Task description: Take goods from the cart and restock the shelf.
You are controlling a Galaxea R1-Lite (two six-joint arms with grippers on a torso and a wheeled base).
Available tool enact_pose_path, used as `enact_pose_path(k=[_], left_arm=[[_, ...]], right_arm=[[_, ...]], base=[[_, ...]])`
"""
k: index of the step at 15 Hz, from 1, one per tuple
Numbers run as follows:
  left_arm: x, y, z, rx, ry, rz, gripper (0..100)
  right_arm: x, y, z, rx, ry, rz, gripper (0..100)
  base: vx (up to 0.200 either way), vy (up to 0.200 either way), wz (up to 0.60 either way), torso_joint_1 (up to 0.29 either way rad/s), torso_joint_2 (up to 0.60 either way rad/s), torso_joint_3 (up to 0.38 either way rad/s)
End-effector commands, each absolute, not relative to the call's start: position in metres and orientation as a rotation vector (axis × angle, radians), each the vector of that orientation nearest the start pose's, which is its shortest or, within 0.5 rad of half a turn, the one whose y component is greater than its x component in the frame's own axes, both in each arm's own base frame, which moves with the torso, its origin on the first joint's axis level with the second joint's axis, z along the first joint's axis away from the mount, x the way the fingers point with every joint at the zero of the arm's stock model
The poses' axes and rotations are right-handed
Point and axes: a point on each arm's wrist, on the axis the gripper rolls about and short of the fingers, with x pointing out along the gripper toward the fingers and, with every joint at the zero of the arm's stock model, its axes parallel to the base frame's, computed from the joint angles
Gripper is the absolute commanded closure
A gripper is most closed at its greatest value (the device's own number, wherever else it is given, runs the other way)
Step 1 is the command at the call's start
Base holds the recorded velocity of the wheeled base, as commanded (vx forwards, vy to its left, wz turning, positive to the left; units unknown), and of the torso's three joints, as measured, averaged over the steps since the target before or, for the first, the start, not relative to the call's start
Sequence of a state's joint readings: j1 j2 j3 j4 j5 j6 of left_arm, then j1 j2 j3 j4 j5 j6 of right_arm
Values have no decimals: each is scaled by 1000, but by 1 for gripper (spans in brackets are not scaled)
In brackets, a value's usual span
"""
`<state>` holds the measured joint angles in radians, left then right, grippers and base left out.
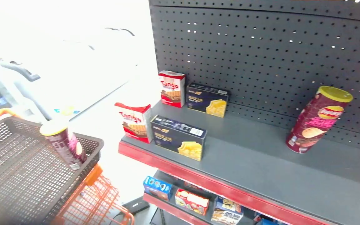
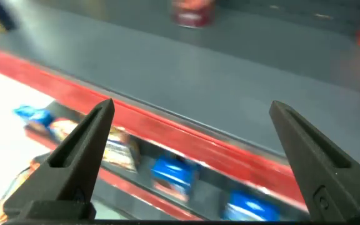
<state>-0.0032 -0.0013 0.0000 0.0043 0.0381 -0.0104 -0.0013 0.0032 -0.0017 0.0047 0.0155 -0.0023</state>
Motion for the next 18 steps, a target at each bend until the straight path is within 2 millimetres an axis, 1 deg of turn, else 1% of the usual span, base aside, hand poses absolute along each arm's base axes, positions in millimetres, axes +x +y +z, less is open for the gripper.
enact_pose_path(k=[1,12,13,14,15,16,17,18], left_arm=[[-23,1,75,-11,4,35,0],[-23,1,75,-6,3,29,0],[-26,1,84,9,-20,34,0],[-29,1,96,25,-49,33,0],[-27,1,124,38,-17,48,0],[-8,3,166,42,85,112,0],[2,3,174,44,123,119,0],[26,3,181,51,221,134,0]], right_arm=[[-23,0,76,-3,8,17,0],[-23,0,76,-3,8,17,0],[-23,0,75,-3,9,15,0],[-23,0,76,-3,8,15,0],[-23,0,76,-1,8,15,0],[-23,0,76,-3,8,15,0],[-23,0,76,-3,8,15,0],[-23,0,76,-3,8,17,0]], base=[[0,0,0,0,0,0],[0,0,0,0,0,0],[0,0,0,0,0,0],[0,0,0,0,0,0],[0,0,0,0,0,0],[0,0,0,0,0,0],[0,0,0,0,0,0],[0,0,0,0,0,0]])
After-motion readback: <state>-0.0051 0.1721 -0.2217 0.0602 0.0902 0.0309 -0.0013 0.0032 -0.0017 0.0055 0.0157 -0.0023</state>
